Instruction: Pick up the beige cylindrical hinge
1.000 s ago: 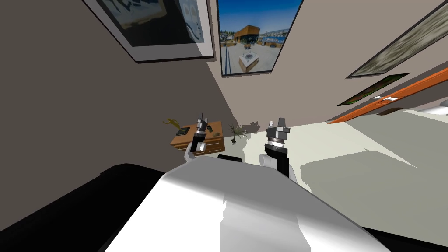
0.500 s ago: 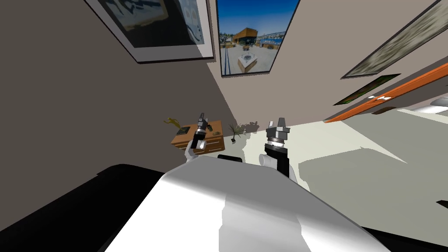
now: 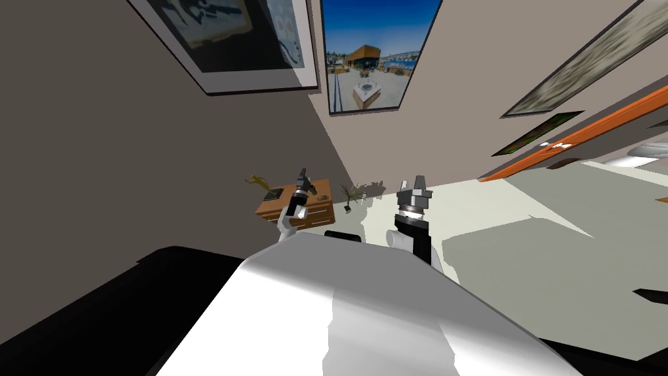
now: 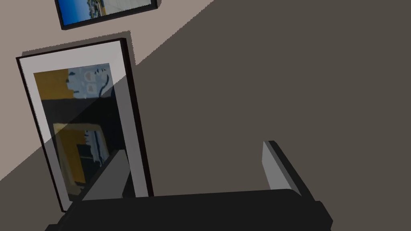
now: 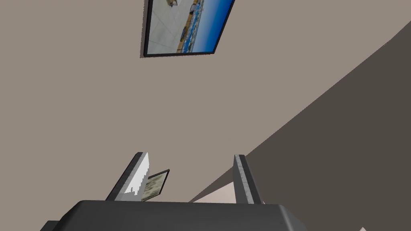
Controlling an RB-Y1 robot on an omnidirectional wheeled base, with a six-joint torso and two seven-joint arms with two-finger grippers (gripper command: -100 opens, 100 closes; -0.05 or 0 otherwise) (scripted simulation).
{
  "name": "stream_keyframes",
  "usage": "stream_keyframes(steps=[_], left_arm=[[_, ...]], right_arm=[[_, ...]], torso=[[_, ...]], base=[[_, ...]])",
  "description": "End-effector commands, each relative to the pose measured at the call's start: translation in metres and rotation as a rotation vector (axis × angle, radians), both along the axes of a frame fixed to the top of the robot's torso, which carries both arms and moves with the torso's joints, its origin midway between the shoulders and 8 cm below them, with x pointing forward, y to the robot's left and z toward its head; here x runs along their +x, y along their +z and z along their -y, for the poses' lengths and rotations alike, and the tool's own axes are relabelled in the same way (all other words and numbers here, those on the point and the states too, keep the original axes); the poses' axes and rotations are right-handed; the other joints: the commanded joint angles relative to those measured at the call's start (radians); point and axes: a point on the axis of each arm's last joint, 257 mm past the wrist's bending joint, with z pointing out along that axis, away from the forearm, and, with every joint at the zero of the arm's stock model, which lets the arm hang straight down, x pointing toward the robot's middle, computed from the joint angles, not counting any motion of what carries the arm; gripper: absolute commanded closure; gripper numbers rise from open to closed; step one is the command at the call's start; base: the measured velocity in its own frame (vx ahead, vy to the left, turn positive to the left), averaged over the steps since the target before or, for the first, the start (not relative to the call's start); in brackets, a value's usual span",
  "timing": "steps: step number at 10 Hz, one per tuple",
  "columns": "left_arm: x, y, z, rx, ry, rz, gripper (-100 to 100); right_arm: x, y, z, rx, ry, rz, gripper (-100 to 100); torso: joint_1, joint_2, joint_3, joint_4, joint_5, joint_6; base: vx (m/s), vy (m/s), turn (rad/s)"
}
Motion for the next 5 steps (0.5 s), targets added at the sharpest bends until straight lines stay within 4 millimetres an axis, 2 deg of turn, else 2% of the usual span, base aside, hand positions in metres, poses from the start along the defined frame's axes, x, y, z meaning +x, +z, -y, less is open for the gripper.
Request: stream_keyframes(steps=[1,5], left_arm=[[0.007,-0.010,-0.006,-0.008,0.011,-0.044,-100],[0.025,-0.024,-0.015,-0.030,0.031,-0.119,-100]], right_arm=[[0.000,0.000,0.000,0.000,0.000,0.000,0],[0.000,0.000,0.000,0.000,0.000,0.000,0]], torso=[[0.000,0.000,0.000,0.000,0.000,0.000],[0.000,-0.001,-0.001,0.000,0.000,0.000]], base=[[-0.036,-0.002,-0.012],[-0.028,-0.001,-0.014]])
